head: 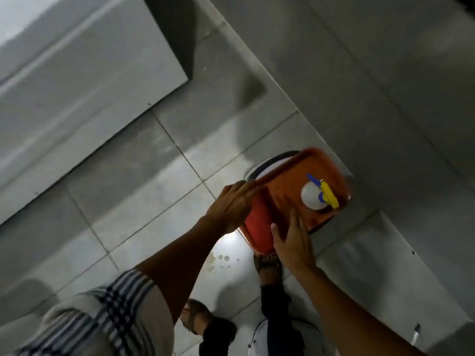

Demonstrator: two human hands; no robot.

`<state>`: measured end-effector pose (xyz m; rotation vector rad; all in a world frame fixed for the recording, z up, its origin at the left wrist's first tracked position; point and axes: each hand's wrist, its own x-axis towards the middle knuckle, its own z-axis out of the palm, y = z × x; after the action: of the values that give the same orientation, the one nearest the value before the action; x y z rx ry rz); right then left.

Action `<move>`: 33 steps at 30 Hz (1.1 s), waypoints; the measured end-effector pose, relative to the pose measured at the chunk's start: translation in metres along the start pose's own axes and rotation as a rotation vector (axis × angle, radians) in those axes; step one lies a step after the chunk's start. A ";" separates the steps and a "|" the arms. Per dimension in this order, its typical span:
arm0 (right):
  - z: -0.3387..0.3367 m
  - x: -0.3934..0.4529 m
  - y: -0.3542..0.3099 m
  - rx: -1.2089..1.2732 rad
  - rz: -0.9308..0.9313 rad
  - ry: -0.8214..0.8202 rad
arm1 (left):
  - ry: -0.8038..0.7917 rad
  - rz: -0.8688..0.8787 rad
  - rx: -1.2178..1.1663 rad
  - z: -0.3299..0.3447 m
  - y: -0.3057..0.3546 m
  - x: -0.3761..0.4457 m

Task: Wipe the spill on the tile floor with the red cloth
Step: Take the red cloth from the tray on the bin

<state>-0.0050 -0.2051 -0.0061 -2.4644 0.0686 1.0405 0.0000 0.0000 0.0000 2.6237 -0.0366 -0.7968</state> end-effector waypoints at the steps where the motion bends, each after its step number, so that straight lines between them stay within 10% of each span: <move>1: 0.010 0.008 0.007 0.002 -0.016 0.014 | -0.033 0.046 0.038 0.014 0.001 0.014; 18: 0.080 0.060 0.048 -0.142 0.025 0.094 | -0.038 0.118 0.364 0.114 -0.021 0.100; 33: 0.084 0.028 0.058 -0.036 -0.266 0.075 | 0.192 0.054 -0.011 0.097 -0.057 0.013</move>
<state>-0.0536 -0.2168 -0.0996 -2.4600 -0.2493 0.8416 -0.0461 0.0150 -0.1019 2.6644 -0.0492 -0.5235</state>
